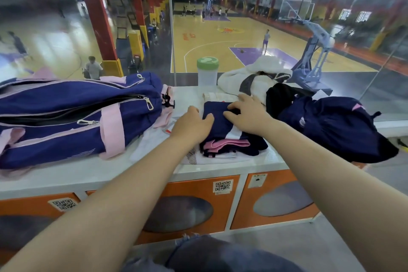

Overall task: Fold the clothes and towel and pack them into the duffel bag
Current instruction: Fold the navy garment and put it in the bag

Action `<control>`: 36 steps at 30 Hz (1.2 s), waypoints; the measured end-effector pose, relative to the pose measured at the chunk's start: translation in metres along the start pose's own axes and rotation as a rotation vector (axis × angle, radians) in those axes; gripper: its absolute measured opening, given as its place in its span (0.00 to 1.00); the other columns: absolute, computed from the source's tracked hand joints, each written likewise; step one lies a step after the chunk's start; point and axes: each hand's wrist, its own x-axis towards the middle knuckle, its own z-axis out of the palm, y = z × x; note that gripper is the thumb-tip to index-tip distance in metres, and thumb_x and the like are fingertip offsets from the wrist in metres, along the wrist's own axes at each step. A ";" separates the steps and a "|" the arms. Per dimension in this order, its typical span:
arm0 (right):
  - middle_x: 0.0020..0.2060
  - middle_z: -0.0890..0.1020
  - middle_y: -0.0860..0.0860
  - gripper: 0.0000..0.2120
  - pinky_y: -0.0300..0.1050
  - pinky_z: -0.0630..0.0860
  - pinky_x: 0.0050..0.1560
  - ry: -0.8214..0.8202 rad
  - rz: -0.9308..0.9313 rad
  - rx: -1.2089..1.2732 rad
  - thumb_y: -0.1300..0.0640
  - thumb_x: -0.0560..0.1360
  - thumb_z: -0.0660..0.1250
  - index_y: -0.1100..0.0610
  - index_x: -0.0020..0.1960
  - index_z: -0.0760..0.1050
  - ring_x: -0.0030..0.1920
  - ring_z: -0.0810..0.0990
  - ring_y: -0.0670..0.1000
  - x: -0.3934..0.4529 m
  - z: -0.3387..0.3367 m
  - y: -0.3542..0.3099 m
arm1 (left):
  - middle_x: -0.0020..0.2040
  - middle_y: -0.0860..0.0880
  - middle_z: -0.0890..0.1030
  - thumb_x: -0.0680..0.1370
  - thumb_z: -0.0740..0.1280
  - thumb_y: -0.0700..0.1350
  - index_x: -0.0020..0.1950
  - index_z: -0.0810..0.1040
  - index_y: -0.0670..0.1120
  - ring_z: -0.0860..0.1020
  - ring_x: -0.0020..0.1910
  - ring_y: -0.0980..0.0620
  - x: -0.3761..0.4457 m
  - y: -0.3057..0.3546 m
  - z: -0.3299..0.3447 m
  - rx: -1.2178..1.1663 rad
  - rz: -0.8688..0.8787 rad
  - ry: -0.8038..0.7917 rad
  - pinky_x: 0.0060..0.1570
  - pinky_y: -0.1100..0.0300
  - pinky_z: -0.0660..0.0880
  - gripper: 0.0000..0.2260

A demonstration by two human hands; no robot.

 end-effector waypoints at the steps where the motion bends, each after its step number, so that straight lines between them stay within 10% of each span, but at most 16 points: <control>1: 0.74 0.63 0.57 0.22 0.55 0.59 0.72 -0.010 0.019 -0.014 0.41 0.78 0.58 0.49 0.68 0.73 0.74 0.57 0.61 -0.004 0.003 -0.001 | 0.57 0.46 0.79 0.78 0.57 0.60 0.63 0.71 0.43 0.77 0.53 0.44 0.004 0.003 0.000 0.034 -0.014 -0.034 0.42 0.56 0.68 0.24; 8: 0.79 0.51 0.54 0.26 0.57 0.49 0.74 0.057 0.049 -0.096 0.37 0.80 0.51 0.45 0.76 0.61 0.77 0.48 0.58 -0.028 0.014 -0.003 | 0.46 0.46 0.83 0.67 0.70 0.54 0.49 0.79 0.45 0.82 0.46 0.45 0.009 0.014 0.004 -0.436 -0.116 -0.132 0.53 0.48 0.80 0.16; 16: 0.79 0.49 0.57 0.28 0.55 0.46 0.75 0.083 -0.013 -0.103 0.42 0.81 0.51 0.48 0.79 0.52 0.78 0.47 0.59 -0.040 -0.010 -0.033 | 0.55 0.48 0.79 0.75 0.64 0.42 0.59 0.69 0.52 0.81 0.50 0.48 -0.011 0.014 0.000 -0.854 -0.013 -0.073 0.46 0.54 0.80 0.14; 25: 0.77 0.56 0.57 0.18 0.52 0.55 0.73 0.230 -0.243 -0.026 0.58 0.73 0.60 0.60 0.62 0.70 0.76 0.52 0.57 -0.054 -0.046 -0.126 | 0.53 0.43 0.82 0.74 0.63 0.38 0.56 0.74 0.50 0.81 0.50 0.45 -0.044 -0.027 -0.074 -0.994 0.009 -0.048 0.54 0.47 0.78 0.13; 31: 0.46 0.77 0.53 0.07 0.52 0.73 0.48 0.159 -0.368 -0.007 0.59 0.71 0.62 0.57 0.49 0.70 0.51 0.72 0.57 -0.054 -0.041 -0.189 | 0.49 0.46 0.84 0.70 0.63 0.38 0.57 0.75 0.50 0.82 0.49 0.46 -0.082 -0.086 -0.121 -0.911 0.039 -0.034 0.51 0.49 0.76 0.17; 36: 0.42 0.78 0.51 0.06 0.50 0.72 0.43 -0.088 -0.420 0.101 0.59 0.73 0.62 0.55 0.49 0.68 0.44 0.75 0.56 -0.047 -0.024 -0.236 | 0.45 0.49 0.83 0.65 0.63 0.40 0.52 0.77 0.53 0.81 0.46 0.49 -0.104 -0.132 -0.155 -0.891 0.029 0.033 0.50 0.51 0.74 0.18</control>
